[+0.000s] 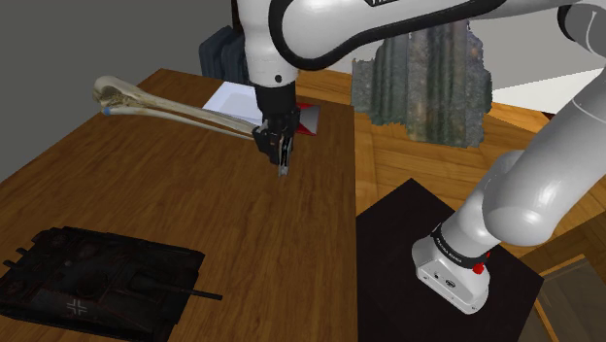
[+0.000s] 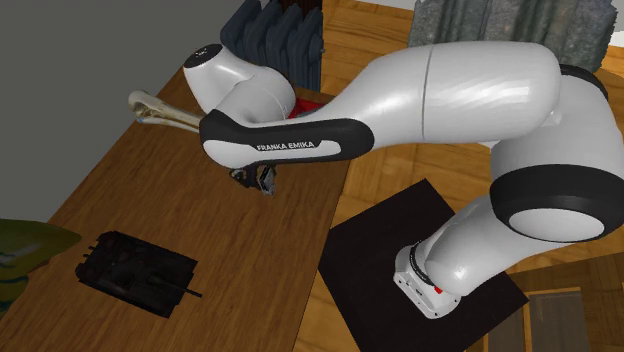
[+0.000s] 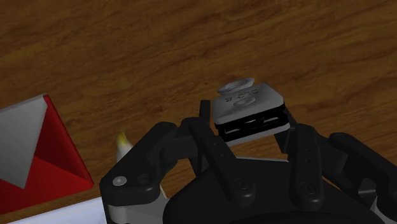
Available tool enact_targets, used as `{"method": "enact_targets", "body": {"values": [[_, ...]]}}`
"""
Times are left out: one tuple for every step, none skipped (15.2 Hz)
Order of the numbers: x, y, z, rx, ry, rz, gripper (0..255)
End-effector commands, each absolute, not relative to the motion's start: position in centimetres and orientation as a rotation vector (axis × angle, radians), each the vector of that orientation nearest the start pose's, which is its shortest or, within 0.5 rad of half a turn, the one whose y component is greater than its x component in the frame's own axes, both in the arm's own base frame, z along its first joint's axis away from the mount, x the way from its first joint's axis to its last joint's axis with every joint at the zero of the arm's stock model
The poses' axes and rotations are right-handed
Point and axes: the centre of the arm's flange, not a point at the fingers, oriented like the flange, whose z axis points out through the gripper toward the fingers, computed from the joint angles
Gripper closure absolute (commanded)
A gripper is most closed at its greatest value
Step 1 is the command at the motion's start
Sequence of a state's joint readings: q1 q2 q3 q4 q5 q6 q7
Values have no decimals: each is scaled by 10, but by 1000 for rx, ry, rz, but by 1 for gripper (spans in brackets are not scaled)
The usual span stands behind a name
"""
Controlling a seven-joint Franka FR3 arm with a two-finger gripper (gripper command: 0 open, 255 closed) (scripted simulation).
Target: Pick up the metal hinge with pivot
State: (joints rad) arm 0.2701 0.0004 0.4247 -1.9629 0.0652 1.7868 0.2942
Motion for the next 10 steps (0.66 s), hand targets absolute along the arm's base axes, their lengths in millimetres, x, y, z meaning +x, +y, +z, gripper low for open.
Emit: {"method": "enact_targets", "body": {"values": [[409, 349, 468, -3100, -598, 293, 255], [409, 349, 473, -3100, -598, 293, 255], [409, 349, 479, -3100, -598, 293, 255], [409, 349, 484, -3100, -598, 293, 255], [409, 349, 489, -3100, -598, 293, 255], [409, 349, 495, -3100, -598, 293, 255], [409, 349, 500, -3100, -598, 293, 255], [409, 349, 505, -3100, -598, 293, 255], [409, 349, 506, -3100, -598, 293, 255], [409, 349, 506, -3100, -598, 293, 255]]}}
